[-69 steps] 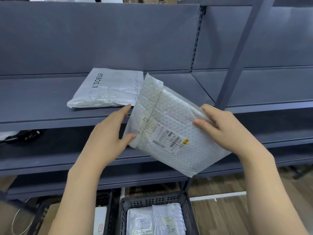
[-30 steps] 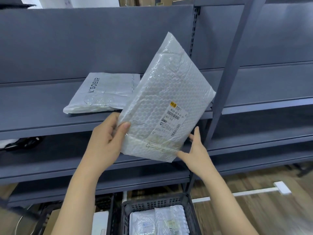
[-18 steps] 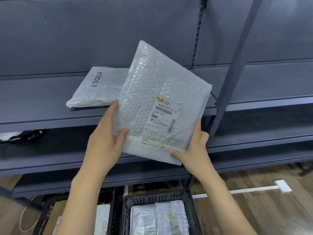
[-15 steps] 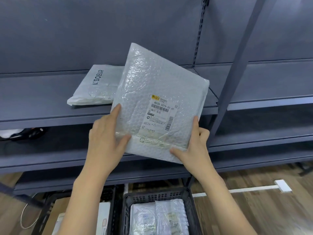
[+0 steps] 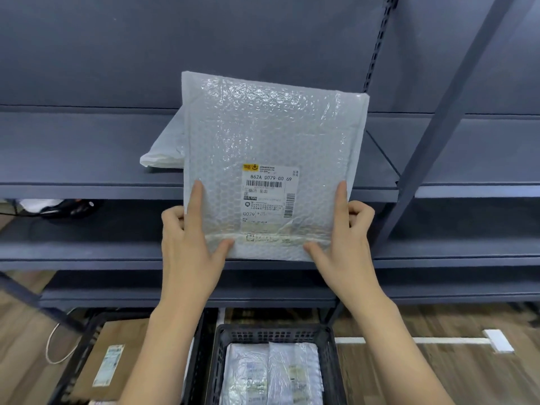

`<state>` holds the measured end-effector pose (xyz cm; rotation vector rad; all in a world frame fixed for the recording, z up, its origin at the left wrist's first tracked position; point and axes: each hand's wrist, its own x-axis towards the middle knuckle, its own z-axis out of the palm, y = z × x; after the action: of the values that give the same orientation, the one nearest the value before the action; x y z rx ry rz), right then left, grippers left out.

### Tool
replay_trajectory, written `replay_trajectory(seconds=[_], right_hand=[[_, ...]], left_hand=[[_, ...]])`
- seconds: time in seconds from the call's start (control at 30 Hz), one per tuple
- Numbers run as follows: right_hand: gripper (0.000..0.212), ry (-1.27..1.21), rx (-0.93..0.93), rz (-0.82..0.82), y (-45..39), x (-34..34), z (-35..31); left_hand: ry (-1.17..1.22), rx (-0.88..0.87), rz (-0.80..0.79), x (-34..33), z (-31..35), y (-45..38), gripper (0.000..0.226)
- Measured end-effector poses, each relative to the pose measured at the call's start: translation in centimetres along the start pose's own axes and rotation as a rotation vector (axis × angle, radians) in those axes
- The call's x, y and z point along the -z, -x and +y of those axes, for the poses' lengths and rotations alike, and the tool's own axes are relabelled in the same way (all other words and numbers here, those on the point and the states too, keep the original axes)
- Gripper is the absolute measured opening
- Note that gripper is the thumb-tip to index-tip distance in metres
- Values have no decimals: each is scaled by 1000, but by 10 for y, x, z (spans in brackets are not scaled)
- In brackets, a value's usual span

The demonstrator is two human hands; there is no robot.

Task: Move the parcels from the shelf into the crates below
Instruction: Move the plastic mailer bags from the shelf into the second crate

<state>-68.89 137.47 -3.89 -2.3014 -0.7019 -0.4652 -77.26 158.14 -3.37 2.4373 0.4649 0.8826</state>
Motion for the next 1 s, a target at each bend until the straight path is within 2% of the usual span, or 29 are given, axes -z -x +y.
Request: replay_trajectory(seconds=[0.23,0.43,0.67,0.83,1.0], right_hand=[[114,-2,14,-39,-5,-9,-9],[113,33,13,-82,2,-24,-13],[98,83,-73,-189,24,-47,-13],[89,107,-200,-286,52,-66,-6],[90,129,-287,-299,85,-79,2]], left_hand=[[-88,-12,58,7,-12,5,107],[-101,45,25,8,-29,20,107],[-65,166,-97,-6,-52,41,104],[-42,200,-243,-22,-75,59,120],[-47,207,-371,-41,-90,76,124]])
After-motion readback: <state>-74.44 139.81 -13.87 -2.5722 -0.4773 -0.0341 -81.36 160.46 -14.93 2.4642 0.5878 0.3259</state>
